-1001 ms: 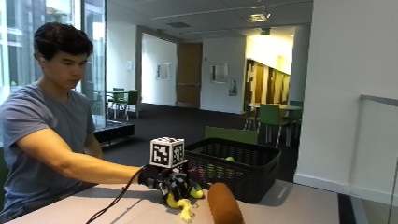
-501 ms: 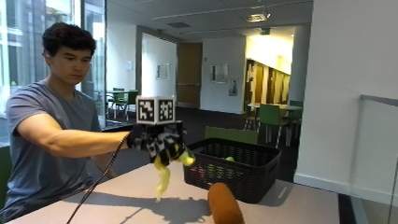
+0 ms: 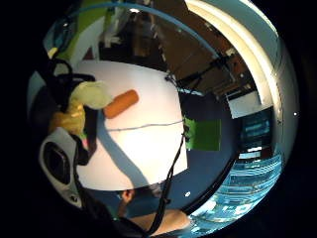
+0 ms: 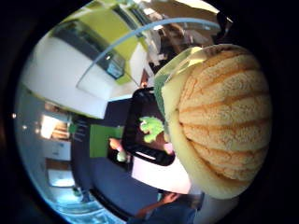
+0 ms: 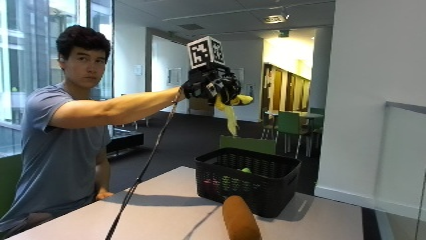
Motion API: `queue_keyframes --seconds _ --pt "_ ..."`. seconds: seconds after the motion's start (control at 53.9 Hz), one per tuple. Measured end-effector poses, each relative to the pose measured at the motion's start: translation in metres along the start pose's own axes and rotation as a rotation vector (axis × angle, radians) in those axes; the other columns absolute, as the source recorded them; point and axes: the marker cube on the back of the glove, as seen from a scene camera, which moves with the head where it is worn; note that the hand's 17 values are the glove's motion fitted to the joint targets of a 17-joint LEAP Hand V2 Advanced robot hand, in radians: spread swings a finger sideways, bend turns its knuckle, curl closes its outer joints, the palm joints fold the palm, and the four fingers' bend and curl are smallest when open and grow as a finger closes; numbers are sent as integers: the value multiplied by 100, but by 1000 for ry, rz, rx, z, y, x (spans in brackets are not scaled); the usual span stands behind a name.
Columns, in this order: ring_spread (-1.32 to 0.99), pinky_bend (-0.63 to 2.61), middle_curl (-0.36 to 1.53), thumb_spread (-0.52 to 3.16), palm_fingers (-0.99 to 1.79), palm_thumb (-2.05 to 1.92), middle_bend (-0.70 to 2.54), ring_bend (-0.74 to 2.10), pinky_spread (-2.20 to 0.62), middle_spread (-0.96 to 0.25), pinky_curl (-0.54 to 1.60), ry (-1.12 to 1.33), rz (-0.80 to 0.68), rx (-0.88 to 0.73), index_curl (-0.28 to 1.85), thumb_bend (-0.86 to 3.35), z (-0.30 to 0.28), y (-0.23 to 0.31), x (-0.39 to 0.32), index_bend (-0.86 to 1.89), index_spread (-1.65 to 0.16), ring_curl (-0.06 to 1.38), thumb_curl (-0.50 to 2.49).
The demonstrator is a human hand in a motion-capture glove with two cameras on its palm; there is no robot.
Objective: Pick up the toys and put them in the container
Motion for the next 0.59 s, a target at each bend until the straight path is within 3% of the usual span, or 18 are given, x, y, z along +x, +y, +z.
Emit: queue_keyframes --seconds 0.111,0.185,0.297,0.352,0.426,0.519,0.593 --pt "-41 124 76 111 94 72 45 121 -43 -55 44 -21 -66 -29 14 21 1 5 -75 15 -35 49 75" --pt "-41 124 78 110 93 71 42 121 -44 -56 44 -209 -301 -52 12 20 5 18 -119 14 -35 49 76" --pt "-41 123 81 110 92 71 39 121 -44 -57 43 -31 -81 -105 10 19 43 5 -140 13 -34 50 77" --pt "-41 123 82 110 92 71 37 121 -44 -57 43 -35 -135 -132 9 18 54 9 -149 13 -34 50 78" --pt "-41 124 83 113 89 63 32 121 -44 -57 43 -153 -367 -177 7 12 61 22 -163 11 -34 50 75" --pt "-34 125 80 123 84 32 19 120 -45 -50 43 -108 -293 -279 5 -5 78 20 -164 10 -33 48 62" --pt "-27 138 74 105 47 -9 3 116 -44 -36 47 -85 -288 -286 4 -20 82 18 -159 2 -32 48 52"
